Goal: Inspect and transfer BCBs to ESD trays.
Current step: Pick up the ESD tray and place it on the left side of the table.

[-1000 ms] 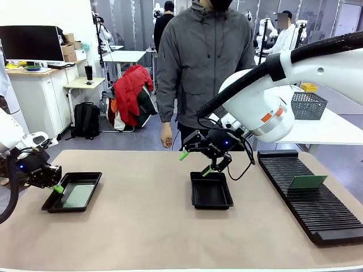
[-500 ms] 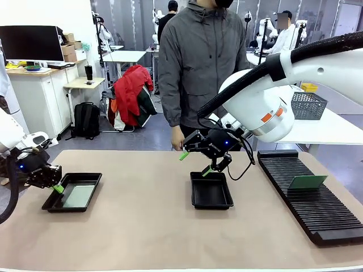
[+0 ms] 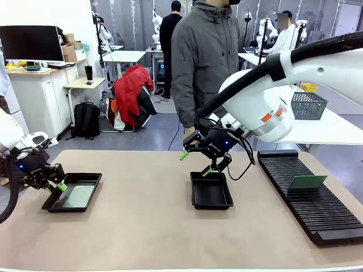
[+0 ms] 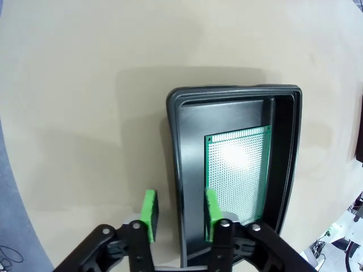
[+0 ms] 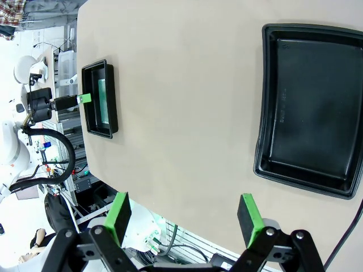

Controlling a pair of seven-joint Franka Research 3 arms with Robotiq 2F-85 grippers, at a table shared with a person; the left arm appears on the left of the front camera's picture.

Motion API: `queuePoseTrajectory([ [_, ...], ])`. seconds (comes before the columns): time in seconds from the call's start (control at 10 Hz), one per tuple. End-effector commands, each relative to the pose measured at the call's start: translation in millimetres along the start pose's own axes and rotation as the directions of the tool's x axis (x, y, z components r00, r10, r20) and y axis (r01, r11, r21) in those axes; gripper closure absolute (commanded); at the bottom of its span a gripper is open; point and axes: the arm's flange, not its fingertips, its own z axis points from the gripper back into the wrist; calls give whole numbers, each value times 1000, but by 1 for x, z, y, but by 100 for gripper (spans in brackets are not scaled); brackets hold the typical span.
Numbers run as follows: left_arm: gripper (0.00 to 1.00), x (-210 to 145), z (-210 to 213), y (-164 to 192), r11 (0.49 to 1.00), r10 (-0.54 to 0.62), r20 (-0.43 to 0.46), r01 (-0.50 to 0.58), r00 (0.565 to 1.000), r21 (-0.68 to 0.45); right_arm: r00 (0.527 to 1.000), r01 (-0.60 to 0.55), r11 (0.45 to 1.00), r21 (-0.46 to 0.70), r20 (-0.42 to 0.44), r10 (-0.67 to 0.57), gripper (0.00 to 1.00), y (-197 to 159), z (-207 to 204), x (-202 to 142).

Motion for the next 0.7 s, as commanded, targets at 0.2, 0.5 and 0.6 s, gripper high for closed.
queuePoseTrajectory([
  [0.2, 11, -8, 15, -8, 1000, 8, -22, -8, 1000, 20, 1000, 7, 1000, -14, -1, -7, 0, 1, -1, 2],
  [0.5, 0, -14, 46, -33, 996, 9, -32, -6, 999, 87, 1000, 7, 1000, -14, -1, -7, 0, 1, -1, 2],
  [0.6, 0, -17, 58, -46, 993, 5, -36, -1, 999, 119, 1000, 7, 1000, -14, -1, -7, 0, 1, -1, 2],
])
